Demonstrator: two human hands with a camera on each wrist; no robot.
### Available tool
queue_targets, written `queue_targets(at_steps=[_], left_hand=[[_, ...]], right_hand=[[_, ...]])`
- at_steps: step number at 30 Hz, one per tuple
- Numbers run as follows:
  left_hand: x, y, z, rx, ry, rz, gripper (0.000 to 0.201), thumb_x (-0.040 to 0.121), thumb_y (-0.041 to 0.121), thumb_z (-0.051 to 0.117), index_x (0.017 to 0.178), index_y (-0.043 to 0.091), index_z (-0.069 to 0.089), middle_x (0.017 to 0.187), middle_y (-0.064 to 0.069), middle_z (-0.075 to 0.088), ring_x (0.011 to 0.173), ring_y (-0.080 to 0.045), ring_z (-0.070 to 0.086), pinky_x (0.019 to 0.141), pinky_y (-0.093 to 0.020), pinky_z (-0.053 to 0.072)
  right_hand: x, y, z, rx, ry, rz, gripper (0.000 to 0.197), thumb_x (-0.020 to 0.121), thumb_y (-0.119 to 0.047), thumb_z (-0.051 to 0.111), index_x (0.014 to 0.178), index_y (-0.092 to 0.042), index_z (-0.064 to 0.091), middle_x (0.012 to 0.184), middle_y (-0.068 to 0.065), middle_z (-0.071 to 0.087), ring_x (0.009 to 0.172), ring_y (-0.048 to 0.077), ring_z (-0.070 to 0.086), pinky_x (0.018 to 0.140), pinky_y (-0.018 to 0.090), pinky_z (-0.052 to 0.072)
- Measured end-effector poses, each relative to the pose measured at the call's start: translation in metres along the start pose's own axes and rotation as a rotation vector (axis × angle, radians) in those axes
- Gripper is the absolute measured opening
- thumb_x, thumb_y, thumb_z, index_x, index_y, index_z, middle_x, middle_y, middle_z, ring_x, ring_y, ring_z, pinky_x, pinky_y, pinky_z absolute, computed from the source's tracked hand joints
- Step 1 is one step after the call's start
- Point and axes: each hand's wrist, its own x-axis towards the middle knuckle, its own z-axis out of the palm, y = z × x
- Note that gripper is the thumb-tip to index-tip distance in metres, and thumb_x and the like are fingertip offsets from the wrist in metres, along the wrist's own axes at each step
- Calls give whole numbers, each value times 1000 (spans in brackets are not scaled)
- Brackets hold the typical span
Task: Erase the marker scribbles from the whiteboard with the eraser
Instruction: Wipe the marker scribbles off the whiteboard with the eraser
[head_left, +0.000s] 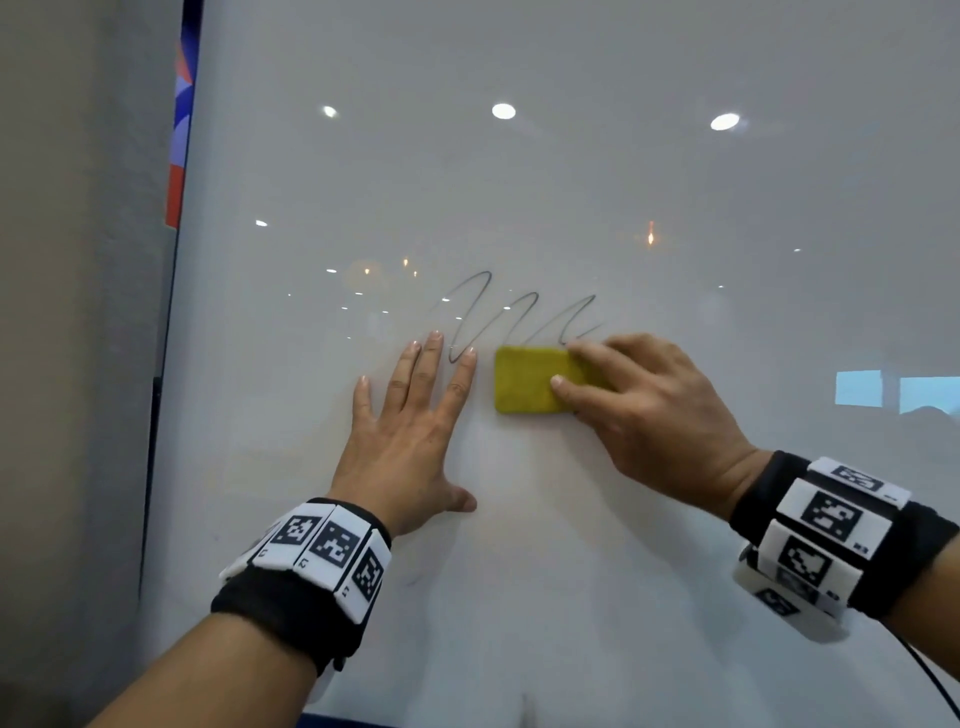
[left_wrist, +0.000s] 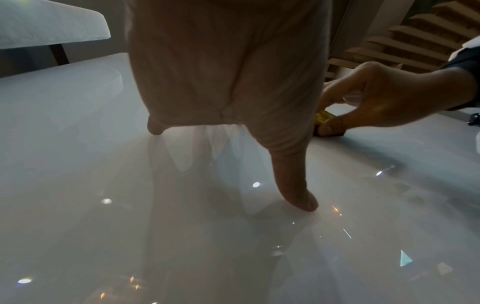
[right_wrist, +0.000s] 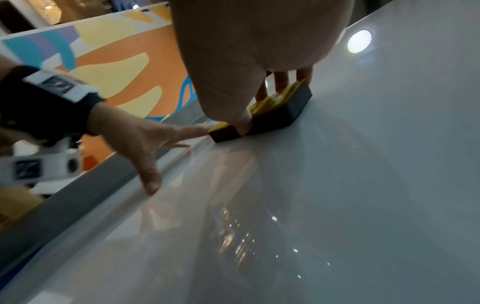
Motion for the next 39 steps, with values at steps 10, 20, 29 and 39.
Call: queue_targets(at_steps=[10, 20, 29, 39], left_hand=[[-2, 1, 0, -26, -15, -31, 137, 67, 65, 75, 141, 40, -38, 148, 1, -49, 140, -18, -40, 119, -58, -1], [-2, 0, 2, -28, -10, -23, 137, 67, 67, 74, 140, 41, -40, 147, 2, -50, 141, -18, -38, 119, -59, -1], [-2, -3, 3, -22, 4, -19, 137, 67, 68, 73, 140, 42, -39, 148, 2, -49, 142, -18, -36, 117, -62, 0], [-3, -4, 5, -12, 52, -16, 137, 65, 69, 73, 143, 40, -36, 150, 2, -45, 144, -17, -33, 118, -62, 3]], right_hand=[[-3, 5, -5, -31, -22, -37, 25, 88, -20, 67, 113, -20, 73, 124, 15, 66, 99, 40, 59, 80, 45, 45], [6, 0, -1, -47, 29, 123, 29, 83, -23, 67, 111, -20, 73, 120, 15, 66, 97, 41, 58, 77, 46, 47], [22, 23, -5, -63, 93, 327, 31, 81, -24, 72, 112, -21, 73, 122, 13, 65, 101, 39, 55, 77, 44, 42], [24, -1, -1, -20, -9, 41, 28, 83, -24, 69, 111, -22, 73, 119, 15, 66, 96, 40, 59, 77, 45, 46]])
